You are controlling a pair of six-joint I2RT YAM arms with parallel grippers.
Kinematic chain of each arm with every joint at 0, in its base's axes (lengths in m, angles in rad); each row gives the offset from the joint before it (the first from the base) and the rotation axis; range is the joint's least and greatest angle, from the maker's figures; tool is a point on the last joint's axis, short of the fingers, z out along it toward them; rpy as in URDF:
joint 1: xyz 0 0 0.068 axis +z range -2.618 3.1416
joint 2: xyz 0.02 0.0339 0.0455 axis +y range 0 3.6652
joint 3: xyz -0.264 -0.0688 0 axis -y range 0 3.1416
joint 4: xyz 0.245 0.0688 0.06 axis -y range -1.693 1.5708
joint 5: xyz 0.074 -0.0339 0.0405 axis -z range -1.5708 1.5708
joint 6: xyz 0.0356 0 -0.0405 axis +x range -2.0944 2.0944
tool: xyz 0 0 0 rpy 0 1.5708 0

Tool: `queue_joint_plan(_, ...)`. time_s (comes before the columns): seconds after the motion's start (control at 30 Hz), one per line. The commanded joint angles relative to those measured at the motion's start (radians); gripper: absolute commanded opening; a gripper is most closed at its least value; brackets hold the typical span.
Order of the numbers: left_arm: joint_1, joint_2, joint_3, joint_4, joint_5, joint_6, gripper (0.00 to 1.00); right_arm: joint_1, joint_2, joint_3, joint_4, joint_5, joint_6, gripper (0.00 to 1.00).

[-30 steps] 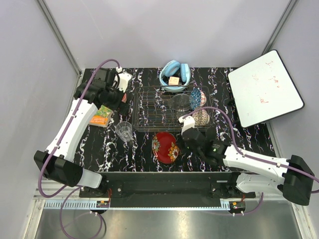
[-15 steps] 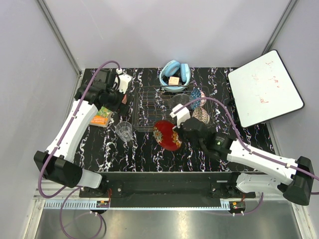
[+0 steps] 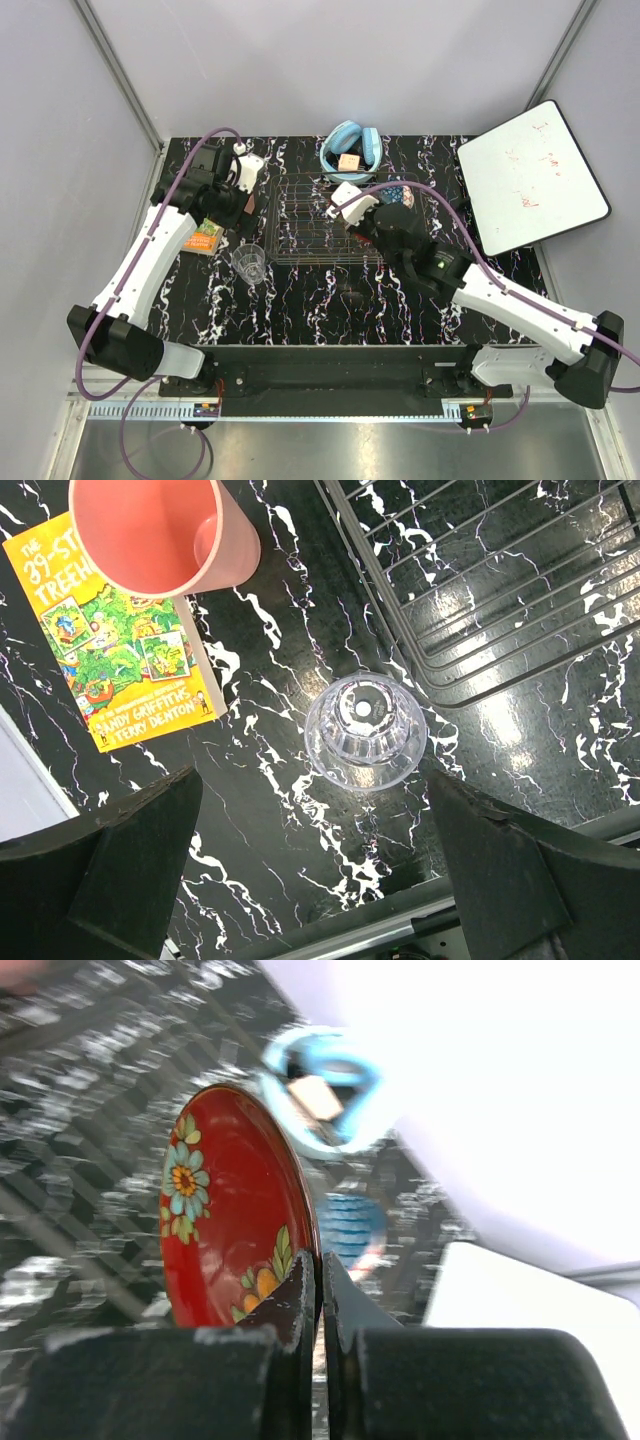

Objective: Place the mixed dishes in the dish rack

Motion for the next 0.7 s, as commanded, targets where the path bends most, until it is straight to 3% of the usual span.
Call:
queue_joint_plan(0.0, -0.004, -0.034, -0.005, 0.049, -0.003, 0.001, 0.99, -0.059, 0.009, -0.001, 0.218, 0.080, -0.281, 0.00)
queue_joint_plan(0.33, -0.004, -0.029, -0.027, 0.065, -0.002, 0.004, 0.99, -0.105, 0.044, -0.145, 0.410, -0.024, -0.590, 0.00)
queue_joint_plan(0.67, -0.002, -0.023, -0.034, 0.082, -0.002, 0.010, 0.99, -0.122, -0.002, -0.292, 0.389, -0.140, -0.739, 0.00)
